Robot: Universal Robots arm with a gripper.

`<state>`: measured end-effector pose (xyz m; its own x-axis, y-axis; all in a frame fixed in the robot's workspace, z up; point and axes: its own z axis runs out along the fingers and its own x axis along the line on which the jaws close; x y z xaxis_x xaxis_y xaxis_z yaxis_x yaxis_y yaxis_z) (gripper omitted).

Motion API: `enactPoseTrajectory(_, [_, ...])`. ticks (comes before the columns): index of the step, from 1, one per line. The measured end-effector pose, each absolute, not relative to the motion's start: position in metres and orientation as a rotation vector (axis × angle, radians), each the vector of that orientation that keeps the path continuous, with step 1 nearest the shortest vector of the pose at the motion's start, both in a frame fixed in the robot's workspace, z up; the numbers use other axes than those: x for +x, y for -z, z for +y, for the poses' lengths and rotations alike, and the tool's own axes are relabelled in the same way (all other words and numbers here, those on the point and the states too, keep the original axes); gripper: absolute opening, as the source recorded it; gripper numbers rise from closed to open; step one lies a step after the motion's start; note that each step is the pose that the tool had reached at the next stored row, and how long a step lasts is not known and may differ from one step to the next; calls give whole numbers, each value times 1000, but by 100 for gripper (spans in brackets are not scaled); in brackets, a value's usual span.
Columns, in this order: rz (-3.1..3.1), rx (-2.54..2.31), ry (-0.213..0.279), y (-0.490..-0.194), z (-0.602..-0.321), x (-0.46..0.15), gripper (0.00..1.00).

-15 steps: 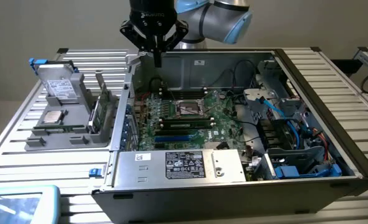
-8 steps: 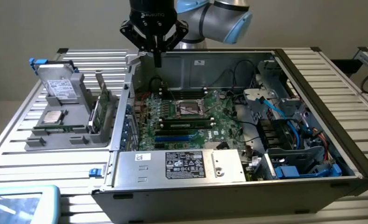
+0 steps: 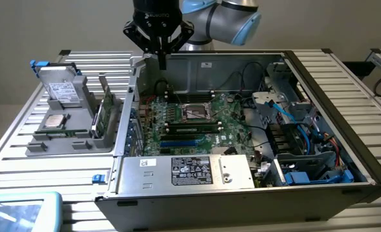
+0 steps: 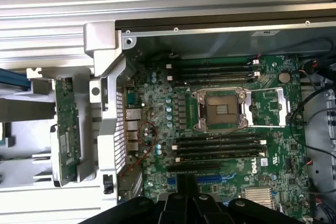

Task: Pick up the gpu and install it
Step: 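Reach for the gpu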

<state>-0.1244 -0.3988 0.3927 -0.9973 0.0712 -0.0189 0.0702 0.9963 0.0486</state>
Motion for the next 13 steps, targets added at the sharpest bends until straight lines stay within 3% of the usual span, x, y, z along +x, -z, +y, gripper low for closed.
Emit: enactPoseTrajectory(13, [3118, 111, -75, -392, -399, -167, 11])
